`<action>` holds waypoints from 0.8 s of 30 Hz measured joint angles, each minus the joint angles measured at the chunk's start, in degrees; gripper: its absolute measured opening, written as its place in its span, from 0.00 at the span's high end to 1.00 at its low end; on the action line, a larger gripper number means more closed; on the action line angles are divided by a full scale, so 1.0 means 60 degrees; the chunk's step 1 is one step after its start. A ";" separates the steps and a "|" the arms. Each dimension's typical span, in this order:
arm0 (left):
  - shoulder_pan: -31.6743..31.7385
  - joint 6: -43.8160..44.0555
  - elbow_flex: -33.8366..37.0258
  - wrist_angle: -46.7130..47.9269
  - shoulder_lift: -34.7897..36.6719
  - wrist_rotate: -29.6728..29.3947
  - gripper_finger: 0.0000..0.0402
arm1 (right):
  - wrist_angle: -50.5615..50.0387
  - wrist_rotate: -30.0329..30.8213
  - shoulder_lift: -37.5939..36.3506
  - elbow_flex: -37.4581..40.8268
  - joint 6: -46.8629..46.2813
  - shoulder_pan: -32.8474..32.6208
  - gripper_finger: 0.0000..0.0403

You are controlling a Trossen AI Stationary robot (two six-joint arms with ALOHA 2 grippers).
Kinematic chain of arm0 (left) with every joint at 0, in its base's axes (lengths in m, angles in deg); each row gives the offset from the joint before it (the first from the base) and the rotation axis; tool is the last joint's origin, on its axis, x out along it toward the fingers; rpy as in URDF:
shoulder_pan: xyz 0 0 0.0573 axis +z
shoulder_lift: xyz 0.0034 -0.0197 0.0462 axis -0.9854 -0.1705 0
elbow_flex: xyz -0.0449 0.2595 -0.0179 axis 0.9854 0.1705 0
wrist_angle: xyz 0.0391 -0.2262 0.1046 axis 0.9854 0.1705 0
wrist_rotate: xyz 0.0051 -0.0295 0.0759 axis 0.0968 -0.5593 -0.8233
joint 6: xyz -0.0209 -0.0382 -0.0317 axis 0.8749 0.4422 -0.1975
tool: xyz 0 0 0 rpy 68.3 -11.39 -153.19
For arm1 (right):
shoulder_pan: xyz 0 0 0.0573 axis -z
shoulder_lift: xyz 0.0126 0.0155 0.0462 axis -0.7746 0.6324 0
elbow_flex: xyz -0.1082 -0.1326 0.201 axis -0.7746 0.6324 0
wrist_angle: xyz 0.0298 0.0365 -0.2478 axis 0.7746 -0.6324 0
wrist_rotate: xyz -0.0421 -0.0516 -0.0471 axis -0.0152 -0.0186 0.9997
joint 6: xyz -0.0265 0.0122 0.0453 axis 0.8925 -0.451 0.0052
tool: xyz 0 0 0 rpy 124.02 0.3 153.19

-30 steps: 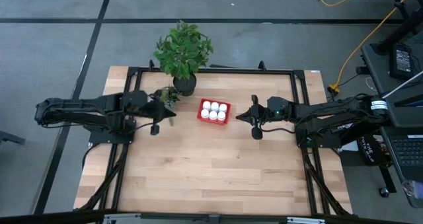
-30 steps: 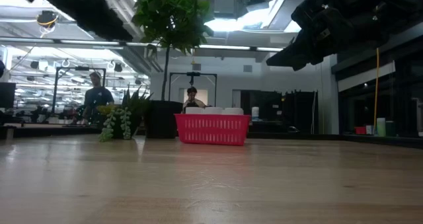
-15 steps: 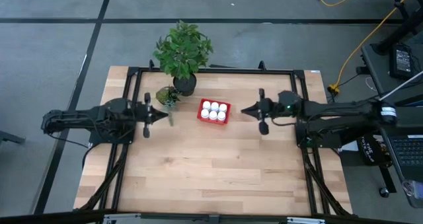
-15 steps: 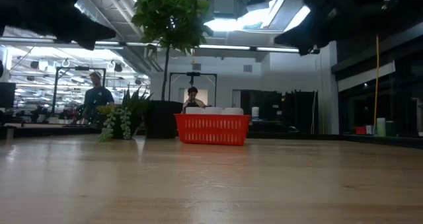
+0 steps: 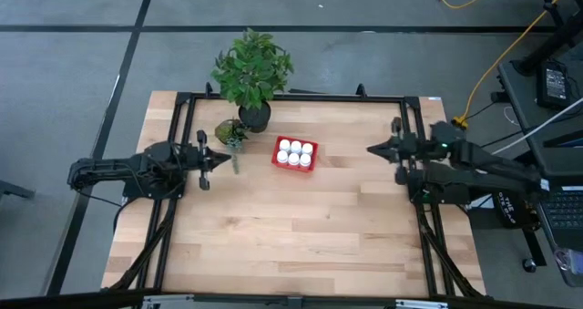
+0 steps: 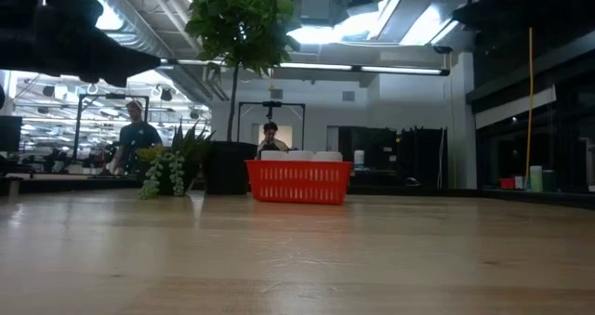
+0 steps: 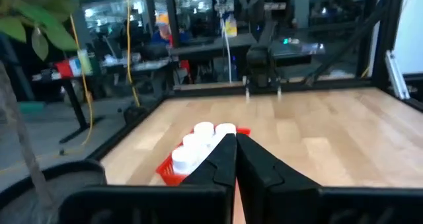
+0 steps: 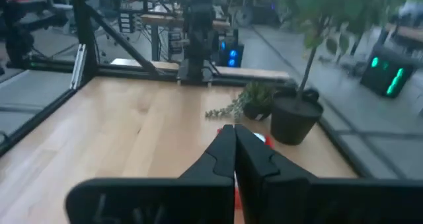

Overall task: Pick and place pill bottles into a basket
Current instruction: Return to Home Position

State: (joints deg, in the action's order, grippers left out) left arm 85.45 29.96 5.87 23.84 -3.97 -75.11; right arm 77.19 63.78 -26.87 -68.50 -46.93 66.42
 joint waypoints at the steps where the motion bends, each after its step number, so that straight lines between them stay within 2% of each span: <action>1: 0.0017 -0.0102 0.0084 -0.0243 -0.0035 0.0000 1.00 | -0.0270 -0.0002 -0.0423 0.0000 0.0097 -0.0001 1.00; 7: 0.0017 -0.0315 0.0087 -0.0323 -0.0060 -0.0406 0.99 | -0.1632 -0.0007 -0.2794 0.0022 -0.0328 -0.0002 1.00; 11: 0.0013 -0.0319 0.0087 -0.0337 -0.0064 -0.0530 0.99 | -0.1452 -0.0255 -0.3796 0.0400 -0.1037 -0.0002 1.00; 14: 0.0013 -0.0370 0.0087 -0.0474 -0.0064 -0.0840 0.99 | -0.1344 -0.0236 -0.3690 0.0963 -0.1402 -0.0002 1.00; 19: 0.0013 -0.0245 0.0087 -0.0581 -0.0064 -0.0925 0.99 | 0.1161 -0.0231 -0.3286 0.2578 -0.1482 -0.0002 1.00; 24: 0.0013 0.0028 0.0087 -0.0757 -0.0064 -0.0914 1.00 | 0.2210 -0.0240 -0.3302 0.3400 -0.1503 -0.0009 1.00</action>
State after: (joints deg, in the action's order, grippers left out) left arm 85.53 30.12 6.39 19.30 -4.35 -80.59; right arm 90.45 62.33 -46.69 -48.10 -55.94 66.37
